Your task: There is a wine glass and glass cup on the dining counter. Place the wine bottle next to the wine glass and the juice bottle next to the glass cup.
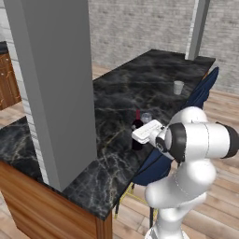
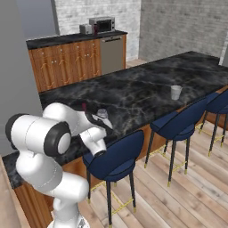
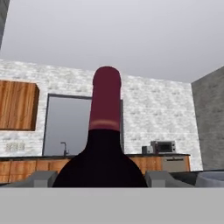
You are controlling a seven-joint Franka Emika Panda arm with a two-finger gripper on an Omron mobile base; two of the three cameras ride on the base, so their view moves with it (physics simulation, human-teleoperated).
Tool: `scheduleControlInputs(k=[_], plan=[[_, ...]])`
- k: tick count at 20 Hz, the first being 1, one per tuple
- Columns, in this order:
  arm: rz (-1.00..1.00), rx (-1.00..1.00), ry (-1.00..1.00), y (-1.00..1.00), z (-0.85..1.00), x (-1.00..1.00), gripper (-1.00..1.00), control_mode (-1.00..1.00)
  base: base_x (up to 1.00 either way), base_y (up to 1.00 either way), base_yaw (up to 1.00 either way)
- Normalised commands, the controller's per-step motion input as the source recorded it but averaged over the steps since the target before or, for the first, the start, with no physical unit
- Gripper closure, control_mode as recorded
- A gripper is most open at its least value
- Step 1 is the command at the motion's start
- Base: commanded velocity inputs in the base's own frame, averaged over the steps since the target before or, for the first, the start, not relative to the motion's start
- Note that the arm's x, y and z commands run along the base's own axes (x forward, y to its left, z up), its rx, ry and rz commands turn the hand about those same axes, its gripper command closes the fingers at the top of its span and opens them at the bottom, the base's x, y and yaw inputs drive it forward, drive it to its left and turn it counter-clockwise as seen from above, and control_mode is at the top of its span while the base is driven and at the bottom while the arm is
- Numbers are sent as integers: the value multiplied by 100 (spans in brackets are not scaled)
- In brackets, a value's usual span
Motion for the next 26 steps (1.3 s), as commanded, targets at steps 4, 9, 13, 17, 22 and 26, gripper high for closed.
scheduleControlInputs(k=[4,9,13,17,22,26], plan=[[0,1,-9,0,-28,10,100,-100,0,0,0],[0,3,-4,-2,-33,11,100,-100,0,0,0],[0,4,0,0,-36,0,100,-100,0,0,0],[0,5,0,0,-37,0,-100,-100,0,0,0],[0,3,0,-2,-26,-8,-100,-100,0,0,0],[0,3,0,3,-20,-19,-100,-100,0,0,0]])
